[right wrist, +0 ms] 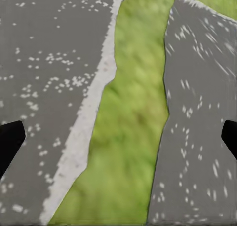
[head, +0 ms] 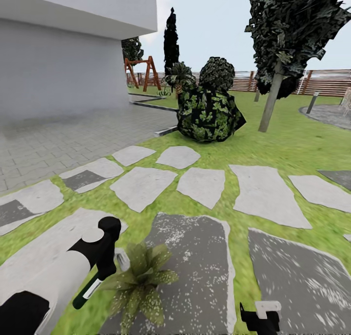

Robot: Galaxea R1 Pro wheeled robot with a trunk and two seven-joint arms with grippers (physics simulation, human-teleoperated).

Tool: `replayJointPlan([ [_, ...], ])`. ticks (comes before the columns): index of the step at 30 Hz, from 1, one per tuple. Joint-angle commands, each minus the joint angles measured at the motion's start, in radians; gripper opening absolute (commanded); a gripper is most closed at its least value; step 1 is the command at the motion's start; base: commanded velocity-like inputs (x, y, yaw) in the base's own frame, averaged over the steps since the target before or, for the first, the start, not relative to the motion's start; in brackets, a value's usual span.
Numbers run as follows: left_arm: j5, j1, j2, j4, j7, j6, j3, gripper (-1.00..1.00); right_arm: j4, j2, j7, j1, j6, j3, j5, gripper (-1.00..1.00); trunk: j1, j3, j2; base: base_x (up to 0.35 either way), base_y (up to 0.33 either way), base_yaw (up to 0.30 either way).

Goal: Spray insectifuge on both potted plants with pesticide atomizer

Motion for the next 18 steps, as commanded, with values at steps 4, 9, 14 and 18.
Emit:
replayJointPlan([
  [4,-0.005,0.000,0.001,0.000,-0.009,0.011,-0.005,-1.00,0.001,0.000,-0.008,-0.001,-0.002,0.002,0.007,1.00,0.000,-0.001,0.000,-0.133,0.289,-0.029],
  [9,-0.005,-0.001,0.001,0.000,-0.009,0.011,-0.005,-1.00,0.001,0.000,-0.008,-0.001,-0.002,0.002,0.007,1.00,0.000,-0.001,0.000,-0.144,0.295,-0.252],
  [14,-0.005,-0.001,0.000,0.000,-0.009,0.012,-0.004,-1.00,0.001,0.001,-0.008,-0.001,-0.002,0.002,0.007,1.00,0.000,-0.001,0.000,-0.101,0.293,-0.297],
  [18,-0.005,-0.001,0.000,-0.001,-0.009,0.012,-0.003,-1.00,0.001,0.001,-0.008,-0.001,-0.002,0.002,0.007,1.00,0.000,-0.001,0.000,-0.010,0.133,-0.220],
])
